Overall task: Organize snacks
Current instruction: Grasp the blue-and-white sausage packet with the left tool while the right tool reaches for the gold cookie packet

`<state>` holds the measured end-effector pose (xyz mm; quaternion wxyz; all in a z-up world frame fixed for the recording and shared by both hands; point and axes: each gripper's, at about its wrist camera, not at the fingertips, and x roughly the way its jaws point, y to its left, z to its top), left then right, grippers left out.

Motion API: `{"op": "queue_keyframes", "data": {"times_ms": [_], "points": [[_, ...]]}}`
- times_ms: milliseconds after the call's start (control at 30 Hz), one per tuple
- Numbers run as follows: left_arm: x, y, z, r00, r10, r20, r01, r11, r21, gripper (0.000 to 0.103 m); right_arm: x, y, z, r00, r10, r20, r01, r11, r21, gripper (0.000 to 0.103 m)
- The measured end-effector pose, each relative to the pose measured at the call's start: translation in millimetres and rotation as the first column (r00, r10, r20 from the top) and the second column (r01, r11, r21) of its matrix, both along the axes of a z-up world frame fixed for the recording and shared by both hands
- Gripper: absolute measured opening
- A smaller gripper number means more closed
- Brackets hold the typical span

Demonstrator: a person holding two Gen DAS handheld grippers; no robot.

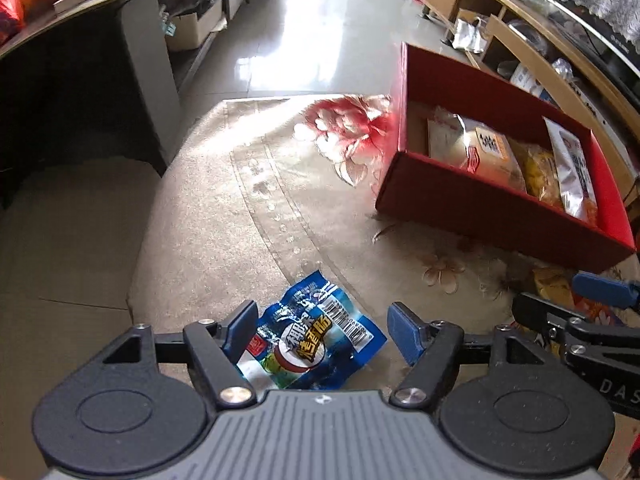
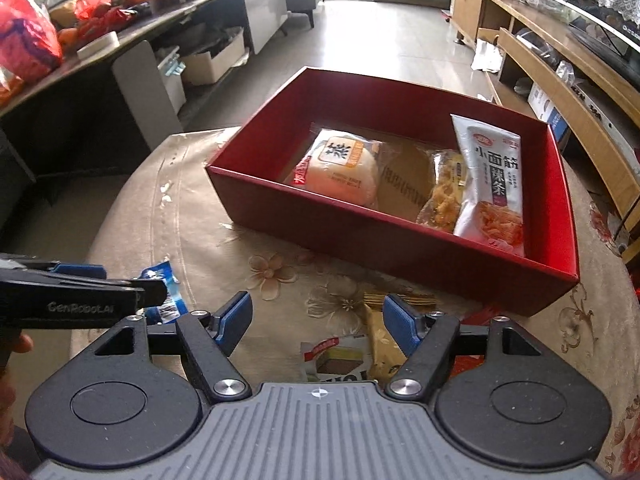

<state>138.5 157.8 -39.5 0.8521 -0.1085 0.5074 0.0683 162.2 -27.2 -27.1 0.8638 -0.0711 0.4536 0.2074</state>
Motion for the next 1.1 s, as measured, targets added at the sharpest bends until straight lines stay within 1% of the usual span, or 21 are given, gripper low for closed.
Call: {"op": "queue_keyframes", "data": {"times_ms": [100, 200, 267, 333, 433, 500, 600, 700, 800, 933, 1067, 1100], "points": [[-1, 1, -5, 1.0, -0.01, -0.021, 0.01, 1.0, -0.003, 0.072, -1, 0, -1, 1.0, 0.008, -0.001, -0.008, 1.0, -0.008, 0.079], [-1, 6, -9, 0.999, 0.028, -0.046, -0.029, 1.0, -0.007, 0.073, 1, 1, -2, 1.0, 0.005, -0.003, -0.005, 1.0, -0.011, 0.079], [1, 7, -8, 0.999, 0.022, -0.039, -0.023, 1.0, -0.012, 0.074, 1, 2, -1, 1.0, 0.009, -0.005, -0.009, 1.0, -0.008, 0.079], [5, 4, -7, 0.999, -0.018, -0.04, 0.019, 1.0, 0.005, 0.077, 0, 3, 0, 1.0, 0.014, -0.002, -0.014, 1.0, -0.005, 0.079], [13, -3, -9, 0.994, -0.097, -0.056, 0.1, 0.994, 0.04, 0.077, -2, 2, 1, 1.0, 0.022, 0.0, -0.022, 1.0, -0.003, 0.08], [17, -6, -12, 0.987, -0.149, -0.056, 0.152, 0.986, 0.069, 0.077, -2, 0, 1, 1.0, 0.023, 0.0, -0.023, 1.0, -0.006, 0.08], [21, -6, -18, 0.976, -0.204, -0.08, 0.211, 0.974, 0.085, 0.077, -2, -3, 0, 1.0, 0.017, -0.005, -0.017, 1.0, -0.011, 0.08], [22, -2, -26, 0.969, -0.227, -0.102, 0.233, 0.971, 0.052, 0.077, -1, -3, -1, 1.0, 0.011, -0.014, -0.011, 1.0, -0.013, 0.08], [18, -3, -29, 0.964, -0.247, -0.103, 0.253, 0.966, 0.048, 0.08, 1, -2, -1, 1.0, 0.012, -0.025, -0.012, 1.0, -0.004, 0.08], [10, -1, -30, 0.965, -0.241, -0.107, 0.243, 0.97, 0.009, 0.082, -1, 1, -2, 0.999, 0.023, -0.026, -0.023, 1.0, -0.004, 0.081], [-1, -9, -29, 0.965, -0.234, -0.116, 0.234, 0.972, -0.016, 0.082, -2, 1, 0, 0.999, 0.027, -0.023, -0.027, 1.0, -0.005, 0.081], [-3, -12, -29, 0.966, -0.233, -0.115, 0.233, 0.972, -0.012, 0.082, -2, 0, 1, 0.999, 0.024, -0.023, -0.024, 1.0, -0.003, 0.081]]}}
